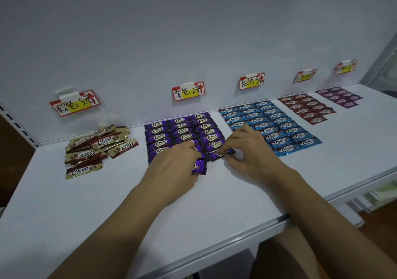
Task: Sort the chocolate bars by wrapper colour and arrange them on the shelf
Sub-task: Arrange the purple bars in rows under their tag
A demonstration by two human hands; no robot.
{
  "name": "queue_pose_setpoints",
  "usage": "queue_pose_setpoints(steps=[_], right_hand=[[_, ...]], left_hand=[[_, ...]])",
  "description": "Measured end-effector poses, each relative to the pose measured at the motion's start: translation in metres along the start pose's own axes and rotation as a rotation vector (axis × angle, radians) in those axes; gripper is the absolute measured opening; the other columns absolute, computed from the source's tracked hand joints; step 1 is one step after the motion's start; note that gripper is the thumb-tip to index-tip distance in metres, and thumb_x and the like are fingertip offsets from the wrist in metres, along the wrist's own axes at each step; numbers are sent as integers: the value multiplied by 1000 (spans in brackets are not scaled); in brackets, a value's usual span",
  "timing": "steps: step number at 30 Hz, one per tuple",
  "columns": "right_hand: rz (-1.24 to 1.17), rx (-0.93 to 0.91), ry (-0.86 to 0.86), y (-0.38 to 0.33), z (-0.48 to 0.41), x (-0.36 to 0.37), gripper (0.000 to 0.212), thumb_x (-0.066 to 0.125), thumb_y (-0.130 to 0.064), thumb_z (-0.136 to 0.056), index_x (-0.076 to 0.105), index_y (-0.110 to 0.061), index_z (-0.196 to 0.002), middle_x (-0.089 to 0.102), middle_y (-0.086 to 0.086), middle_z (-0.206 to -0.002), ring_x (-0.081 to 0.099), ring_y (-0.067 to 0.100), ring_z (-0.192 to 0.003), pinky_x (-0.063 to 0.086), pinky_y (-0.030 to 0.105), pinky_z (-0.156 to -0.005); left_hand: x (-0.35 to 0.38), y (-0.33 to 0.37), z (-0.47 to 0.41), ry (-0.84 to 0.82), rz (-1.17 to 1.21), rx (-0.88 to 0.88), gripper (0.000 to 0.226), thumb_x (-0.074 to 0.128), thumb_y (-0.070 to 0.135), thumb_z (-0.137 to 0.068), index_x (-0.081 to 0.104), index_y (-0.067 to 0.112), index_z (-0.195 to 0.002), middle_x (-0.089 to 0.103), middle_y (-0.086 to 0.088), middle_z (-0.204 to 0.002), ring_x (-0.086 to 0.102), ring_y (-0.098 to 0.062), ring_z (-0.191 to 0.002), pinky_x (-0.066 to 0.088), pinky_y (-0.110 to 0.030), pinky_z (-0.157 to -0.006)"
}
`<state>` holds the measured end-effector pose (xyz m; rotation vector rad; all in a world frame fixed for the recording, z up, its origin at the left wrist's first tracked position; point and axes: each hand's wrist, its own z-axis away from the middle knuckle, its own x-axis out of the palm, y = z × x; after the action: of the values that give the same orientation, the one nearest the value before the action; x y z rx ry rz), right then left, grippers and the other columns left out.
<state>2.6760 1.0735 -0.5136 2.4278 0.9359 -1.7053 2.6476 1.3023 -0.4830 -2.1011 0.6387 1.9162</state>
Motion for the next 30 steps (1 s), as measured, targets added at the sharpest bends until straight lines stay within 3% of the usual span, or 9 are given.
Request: queue_pose_setpoints(steps=[12,14,17,20,22,24,26,28,30], right_hand=[[-38,-1,49,3,-2,2,13,73,-25,-83,77,-31,-94,69,-18,-93,51,7,-98,48,37,-81],[-105,-3,150,5,-3,3,13,70,-21,-82,78,-24,-93,70,-11,-92,54,10,-93,47,34,-81],[-249,-36,267,-6,-7,0,13,70,-15,-82,76,-19,-93,70,-10,-88,60,10,-86,42,21,-76],[-425,-43,161,-28,-20,-7,17,79,-17,-84,74,-18,-100,71,-10,-86,65,11,-81,42,15,-69],[-589,-33,50,-44,-34,-12,28,84,-23,-81,72,-16,-106,71,-7,-86,66,13,-79,50,25,-63],[-706,-44,-21,-62,-51,-13,39,88,-23,-76,70,-16,-109,70,-3,-88,64,15,-75,52,33,-62],[-741,-72,-82,-79,-65,-7,48,92,-20,-70,68,-16,-112,71,0,-92,62,11,-74,47,23,-63],[-785,-101,-124,-94,-74,1,51,93,-16,-67,67,-15,-111,71,0,-92,61,10,-74,47,20,-63],[-918,-92,-124,-101,-77,12,47,91,-8,-68,68,-13,-109,70,2,-89,59,20,-73,54,38,-65]], left_hand=[[5,-3,0,59,36,12,35,66,28,-90,66,27,-126,56,9,-123,59,-17,-108,52,-33,-86],[6,-5,-1,185,219,-53,29,70,28,-90,70,29,-119,62,11,-114,61,-12,-103,51,-27,-85],[-4,-5,-2,294,887,-270,15,75,28,-89,73,28,-104,72,10,-82,69,-10,-71,56,-25,-69],[-12,-8,-3,331,1342,-431,17,77,24,-88,75,19,-104,76,-1,-80,72,-20,-65,60,-37,-61],[-15,-13,-3,332,1563,-535,23,80,25,-84,75,13,-103,75,-8,-84,73,-22,-69,58,-35,-55],[-16,-18,-3,329,1732,-597,30,82,26,-78,75,8,-100,74,-11,-83,73,-26,-71,59,-38,-60],[-16,-24,-1,342,1772,-608,38,83,31,-73,74,4,-98,73,-15,-83,72,-29,-73,61,-45,-67],[-18,-29,1,365,1764,-599,42,81,34,-72,72,1,-97,73,-18,-86,71,-28,-70,59,-36,-57],[-20,-34,3,347,1806,-604,42,79,37,-73,74,1,-95,74,-21,-94,74,-32,-77,61,-37,-59]])
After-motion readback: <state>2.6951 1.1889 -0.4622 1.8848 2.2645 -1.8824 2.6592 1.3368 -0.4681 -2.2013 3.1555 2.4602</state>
